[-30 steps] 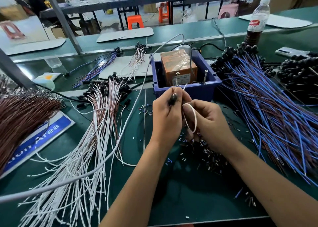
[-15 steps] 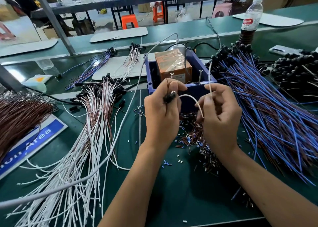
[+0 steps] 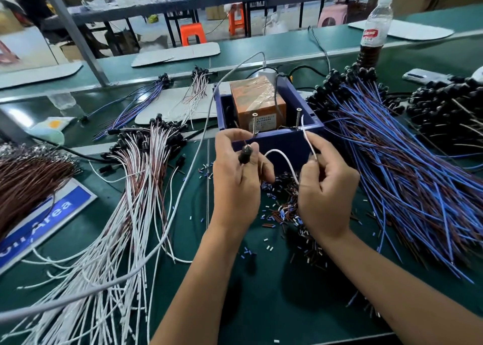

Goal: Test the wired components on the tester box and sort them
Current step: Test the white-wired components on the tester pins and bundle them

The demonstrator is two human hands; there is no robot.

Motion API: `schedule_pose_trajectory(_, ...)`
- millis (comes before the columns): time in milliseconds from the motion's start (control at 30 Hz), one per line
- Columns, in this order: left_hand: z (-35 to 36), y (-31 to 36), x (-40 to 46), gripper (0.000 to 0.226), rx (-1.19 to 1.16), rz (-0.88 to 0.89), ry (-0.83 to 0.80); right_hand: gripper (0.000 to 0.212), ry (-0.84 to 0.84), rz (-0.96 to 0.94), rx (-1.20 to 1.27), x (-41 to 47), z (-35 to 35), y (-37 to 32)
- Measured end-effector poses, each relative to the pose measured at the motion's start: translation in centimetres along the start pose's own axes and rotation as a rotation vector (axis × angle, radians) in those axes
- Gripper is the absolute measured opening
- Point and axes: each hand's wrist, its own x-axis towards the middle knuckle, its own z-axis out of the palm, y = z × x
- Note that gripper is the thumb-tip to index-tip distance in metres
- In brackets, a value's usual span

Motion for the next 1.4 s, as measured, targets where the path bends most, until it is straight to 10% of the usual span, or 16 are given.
schedule_pose_trajectory(500, 0.12, -0.31, 0.25, 0.029, 0.163, -0.027, 0.37, 0.038, -0.031, -0.032, -0.03, -0.45, 0.0, -0.56)
schedule_pose_trajectory(1400, 0.54, -0.34, 0.33, 0.013, 0.273, 0.044, 0.324, 0.04, -0.078, -0.032, -0.023, -0.4, -0.15, -0.72)
